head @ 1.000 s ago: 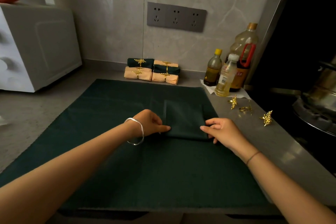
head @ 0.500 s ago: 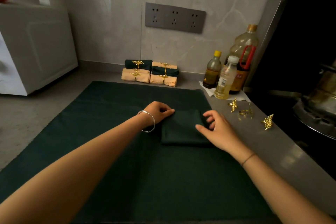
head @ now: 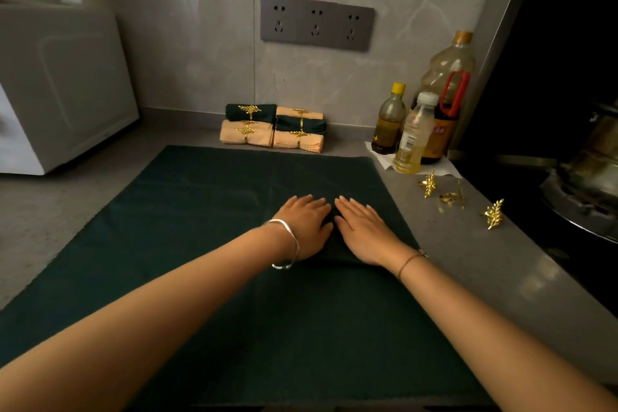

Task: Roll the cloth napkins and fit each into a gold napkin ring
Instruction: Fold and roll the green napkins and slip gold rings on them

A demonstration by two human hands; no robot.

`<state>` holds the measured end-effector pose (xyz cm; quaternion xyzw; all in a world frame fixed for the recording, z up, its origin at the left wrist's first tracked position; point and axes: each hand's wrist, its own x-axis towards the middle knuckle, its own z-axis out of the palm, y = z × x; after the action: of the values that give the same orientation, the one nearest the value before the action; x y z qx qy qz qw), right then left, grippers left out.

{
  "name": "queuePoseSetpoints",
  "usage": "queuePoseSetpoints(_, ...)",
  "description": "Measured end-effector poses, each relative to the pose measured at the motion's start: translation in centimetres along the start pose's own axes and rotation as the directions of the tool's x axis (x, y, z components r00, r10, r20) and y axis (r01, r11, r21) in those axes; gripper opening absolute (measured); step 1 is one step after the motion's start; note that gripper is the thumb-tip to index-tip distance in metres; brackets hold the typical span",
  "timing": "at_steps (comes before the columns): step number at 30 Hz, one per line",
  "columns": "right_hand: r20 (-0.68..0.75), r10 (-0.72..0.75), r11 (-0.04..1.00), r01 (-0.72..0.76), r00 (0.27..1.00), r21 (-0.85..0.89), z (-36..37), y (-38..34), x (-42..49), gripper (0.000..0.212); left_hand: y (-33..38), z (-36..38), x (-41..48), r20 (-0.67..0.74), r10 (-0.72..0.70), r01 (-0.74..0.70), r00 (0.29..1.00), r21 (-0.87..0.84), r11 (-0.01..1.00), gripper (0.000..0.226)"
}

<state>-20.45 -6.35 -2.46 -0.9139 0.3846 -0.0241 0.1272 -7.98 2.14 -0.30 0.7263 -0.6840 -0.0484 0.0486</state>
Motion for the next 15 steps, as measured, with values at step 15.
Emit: queuePoseSetpoints(15,-0.021,-0.280,0.960,0.280,0.960,0.027,-1.3,2.9,-6.3,0.047,0.1,2.2,-1.6,0.080,0.035,-0.030,0.996,-0.061,0.998,0.053)
